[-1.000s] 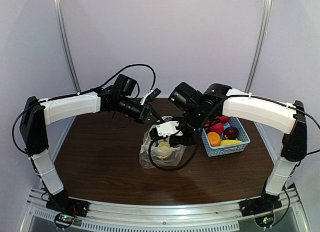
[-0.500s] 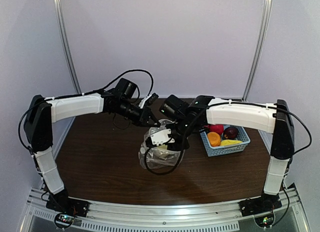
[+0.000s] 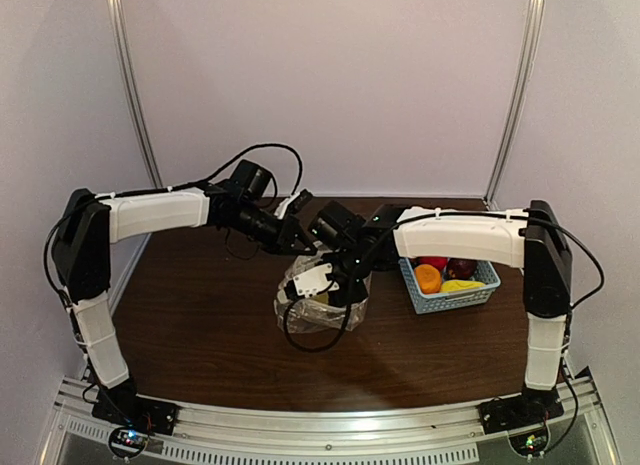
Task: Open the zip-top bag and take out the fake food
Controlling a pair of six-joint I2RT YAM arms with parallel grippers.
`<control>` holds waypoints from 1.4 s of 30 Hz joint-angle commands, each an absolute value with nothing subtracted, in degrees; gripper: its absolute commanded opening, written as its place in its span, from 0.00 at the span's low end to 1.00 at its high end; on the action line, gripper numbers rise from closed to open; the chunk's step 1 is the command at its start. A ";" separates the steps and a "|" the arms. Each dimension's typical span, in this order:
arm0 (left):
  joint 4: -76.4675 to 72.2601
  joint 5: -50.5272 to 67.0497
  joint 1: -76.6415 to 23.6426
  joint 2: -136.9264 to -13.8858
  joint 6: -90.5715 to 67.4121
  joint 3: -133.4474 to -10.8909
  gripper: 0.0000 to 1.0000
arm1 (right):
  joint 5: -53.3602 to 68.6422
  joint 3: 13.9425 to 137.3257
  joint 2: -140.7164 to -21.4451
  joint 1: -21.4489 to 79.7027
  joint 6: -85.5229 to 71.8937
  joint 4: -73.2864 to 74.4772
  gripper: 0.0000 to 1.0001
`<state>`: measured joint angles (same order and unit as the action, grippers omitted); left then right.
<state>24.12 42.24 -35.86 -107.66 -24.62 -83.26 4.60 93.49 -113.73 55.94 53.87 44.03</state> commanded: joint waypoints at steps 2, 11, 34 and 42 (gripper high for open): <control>23.82 42.19 -35.16 -109.50 -24.74 -83.85 0.00 | 2.40 95.60 -118.59 54.51 55.29 40.07 0.57; 23.91 42.10 -34.98 -109.78 -24.37 -83.94 0.00 | 3.53 96.40 -123.17 51.70 56.27 35.67 0.79; 24.60 42.31 -34.73 -109.07 -24.34 -84.55 0.00 | 6.68 93.94 -111.80 51.45 49.87 37.48 0.67; 24.70 42.15 -34.01 -108.47 -24.35 -84.64 0.00 | 13.65 92.07 -106.45 51.79 47.47 42.25 0.66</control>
